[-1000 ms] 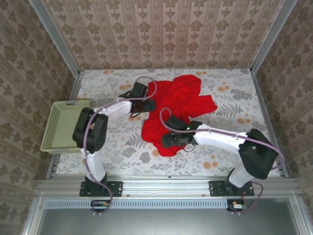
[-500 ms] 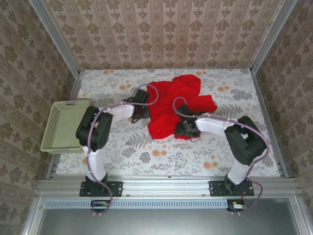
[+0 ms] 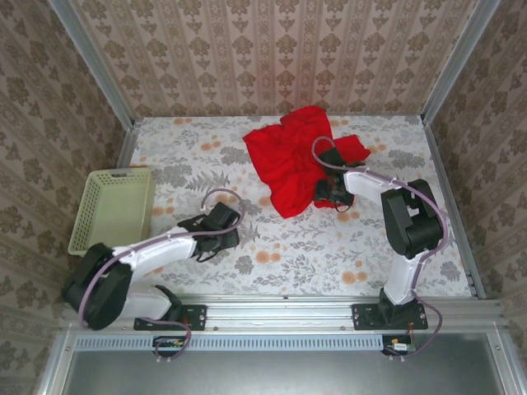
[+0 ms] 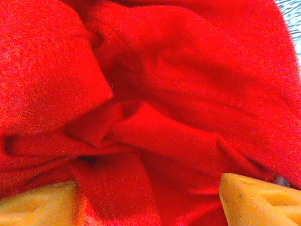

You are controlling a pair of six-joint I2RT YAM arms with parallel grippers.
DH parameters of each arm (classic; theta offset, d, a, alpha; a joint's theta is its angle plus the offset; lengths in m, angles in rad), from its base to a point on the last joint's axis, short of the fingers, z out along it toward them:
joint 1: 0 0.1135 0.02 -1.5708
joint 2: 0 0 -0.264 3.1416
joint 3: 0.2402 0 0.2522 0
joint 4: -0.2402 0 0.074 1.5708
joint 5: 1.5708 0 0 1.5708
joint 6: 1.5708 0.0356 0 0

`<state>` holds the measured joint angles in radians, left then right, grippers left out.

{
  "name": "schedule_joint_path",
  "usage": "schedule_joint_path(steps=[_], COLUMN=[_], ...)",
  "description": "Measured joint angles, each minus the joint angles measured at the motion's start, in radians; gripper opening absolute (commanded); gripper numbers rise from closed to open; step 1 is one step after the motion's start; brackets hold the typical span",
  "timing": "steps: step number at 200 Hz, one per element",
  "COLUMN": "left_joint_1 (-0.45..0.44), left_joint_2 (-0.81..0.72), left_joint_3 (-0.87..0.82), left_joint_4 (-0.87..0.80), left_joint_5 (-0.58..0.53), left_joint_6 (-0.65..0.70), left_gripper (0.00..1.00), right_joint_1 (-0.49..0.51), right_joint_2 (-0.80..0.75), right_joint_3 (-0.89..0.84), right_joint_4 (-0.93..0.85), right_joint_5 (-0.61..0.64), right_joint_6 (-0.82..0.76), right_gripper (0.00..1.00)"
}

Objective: Fold the inside-out t-shirt

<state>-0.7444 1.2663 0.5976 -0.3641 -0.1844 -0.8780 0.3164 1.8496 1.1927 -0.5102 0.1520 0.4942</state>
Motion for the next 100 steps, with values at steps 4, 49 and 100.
schedule_joint_path(steps=[4,49,100], left_joint_1=[-0.001,0.043,0.064], left_joint_2=[-0.018,-0.056,0.236], left_joint_3=[0.0,0.068,0.335], left_joint_4=[-0.004,-0.019,0.041], left_joint_5=[-0.003,-0.005,0.07], left_joint_6=[-0.008,0.06,0.212], left_gripper=[0.58,0.7,0.74], right_joint_1=[-0.001,0.083,0.176], right_joint_2=[-0.01,-0.272,-0.312], right_joint_3=[-0.003,-0.128,-0.2], right_joint_4=[-0.002,-0.019,0.018], right_joint_5=[0.003,0.018,-0.032], right_joint_6=[-0.004,-0.032,-0.002], right_gripper=[0.77,0.79,0.82])
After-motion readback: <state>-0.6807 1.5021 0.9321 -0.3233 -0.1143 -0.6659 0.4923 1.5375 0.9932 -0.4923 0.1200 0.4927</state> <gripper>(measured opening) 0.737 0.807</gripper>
